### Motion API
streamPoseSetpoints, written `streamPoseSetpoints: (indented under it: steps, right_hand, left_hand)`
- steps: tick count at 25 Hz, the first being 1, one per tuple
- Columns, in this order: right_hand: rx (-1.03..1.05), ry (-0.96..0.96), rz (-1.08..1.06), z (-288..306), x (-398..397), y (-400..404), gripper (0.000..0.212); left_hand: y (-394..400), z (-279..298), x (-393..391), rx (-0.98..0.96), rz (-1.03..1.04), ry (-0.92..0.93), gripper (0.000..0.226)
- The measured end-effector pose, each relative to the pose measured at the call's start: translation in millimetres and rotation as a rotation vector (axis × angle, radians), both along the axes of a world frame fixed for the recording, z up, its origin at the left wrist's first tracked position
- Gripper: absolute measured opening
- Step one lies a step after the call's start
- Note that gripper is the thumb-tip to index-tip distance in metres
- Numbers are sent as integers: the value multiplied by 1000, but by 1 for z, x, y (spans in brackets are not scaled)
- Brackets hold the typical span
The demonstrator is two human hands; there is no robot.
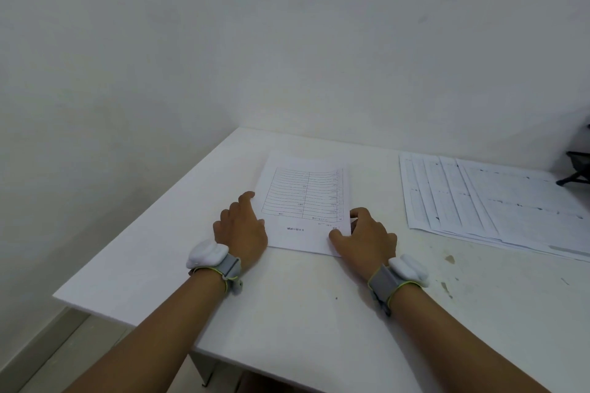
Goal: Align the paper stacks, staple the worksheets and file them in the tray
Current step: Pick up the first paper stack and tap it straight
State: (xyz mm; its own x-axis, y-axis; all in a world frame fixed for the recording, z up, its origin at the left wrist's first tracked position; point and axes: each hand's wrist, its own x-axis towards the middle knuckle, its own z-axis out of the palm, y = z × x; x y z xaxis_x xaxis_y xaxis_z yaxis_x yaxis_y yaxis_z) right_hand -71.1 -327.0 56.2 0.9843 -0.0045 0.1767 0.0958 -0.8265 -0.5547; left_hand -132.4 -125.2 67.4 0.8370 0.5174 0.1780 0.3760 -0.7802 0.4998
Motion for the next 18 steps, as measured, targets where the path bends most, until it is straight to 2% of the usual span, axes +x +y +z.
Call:
streamPoseSetpoints:
  steps: [6,18]
  right_hand:
    - [-77,-39,2,-1,21,11,44]
    - [-188,-99,-32,-15,80,49,63]
  left_hand:
    - [26,-5,28,19,7,5,36]
    - [75,-12,85,79,2,-28,38]
